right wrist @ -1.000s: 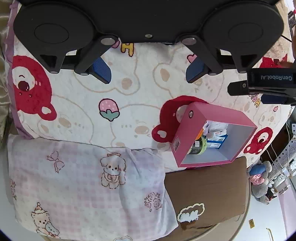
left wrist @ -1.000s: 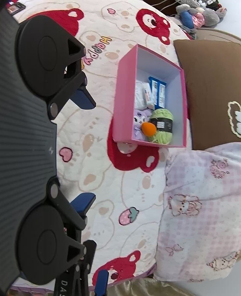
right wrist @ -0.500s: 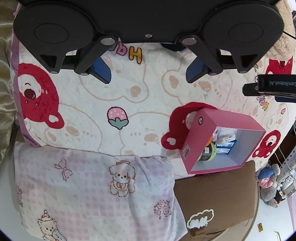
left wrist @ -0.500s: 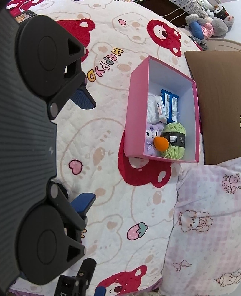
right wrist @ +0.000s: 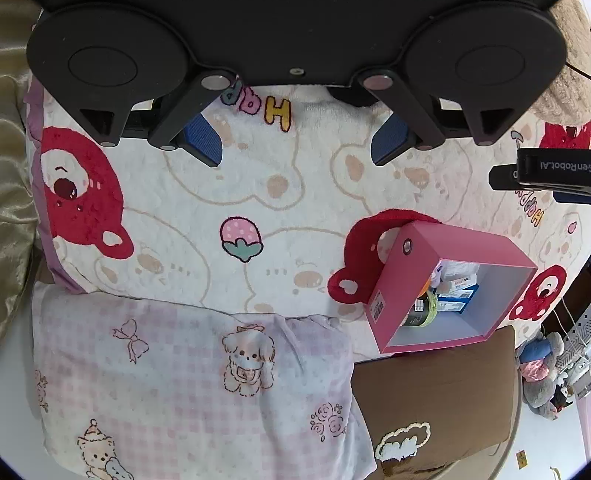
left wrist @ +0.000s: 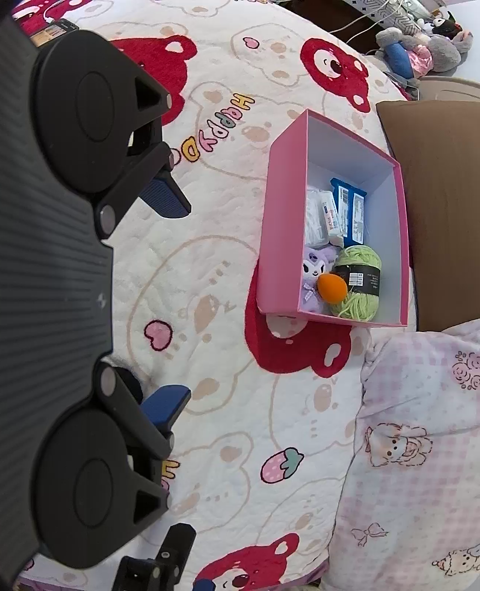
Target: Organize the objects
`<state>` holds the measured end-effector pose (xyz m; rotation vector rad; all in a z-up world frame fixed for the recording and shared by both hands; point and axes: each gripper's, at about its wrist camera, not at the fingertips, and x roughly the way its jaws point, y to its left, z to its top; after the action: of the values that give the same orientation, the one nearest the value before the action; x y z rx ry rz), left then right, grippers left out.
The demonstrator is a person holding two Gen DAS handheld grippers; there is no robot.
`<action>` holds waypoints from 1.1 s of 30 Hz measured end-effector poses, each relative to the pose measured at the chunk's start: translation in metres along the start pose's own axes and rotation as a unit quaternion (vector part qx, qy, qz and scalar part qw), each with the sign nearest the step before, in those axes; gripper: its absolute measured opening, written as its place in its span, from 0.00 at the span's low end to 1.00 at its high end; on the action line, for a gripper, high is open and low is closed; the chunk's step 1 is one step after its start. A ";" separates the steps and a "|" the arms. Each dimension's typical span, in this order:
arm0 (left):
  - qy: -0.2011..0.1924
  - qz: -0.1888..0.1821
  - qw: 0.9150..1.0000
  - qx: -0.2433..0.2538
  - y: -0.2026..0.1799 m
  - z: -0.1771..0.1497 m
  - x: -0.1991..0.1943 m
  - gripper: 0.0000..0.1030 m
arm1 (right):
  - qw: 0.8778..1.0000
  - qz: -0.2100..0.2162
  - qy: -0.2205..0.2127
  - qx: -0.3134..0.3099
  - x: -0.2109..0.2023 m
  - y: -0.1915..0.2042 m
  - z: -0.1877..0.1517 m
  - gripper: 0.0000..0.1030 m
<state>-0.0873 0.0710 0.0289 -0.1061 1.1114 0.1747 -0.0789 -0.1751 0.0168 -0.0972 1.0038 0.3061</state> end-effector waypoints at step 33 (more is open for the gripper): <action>0.010 -0.006 1.000 0.008 0.001 -0.001 0.000 0.95 | 1.000 -0.008 -0.006 -0.007 -0.001 0.002 -0.002 0.88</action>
<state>-0.0885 0.0720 0.0279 -0.1005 1.1319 0.1549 -0.0818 -0.1735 0.0167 -0.1160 0.9881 0.2986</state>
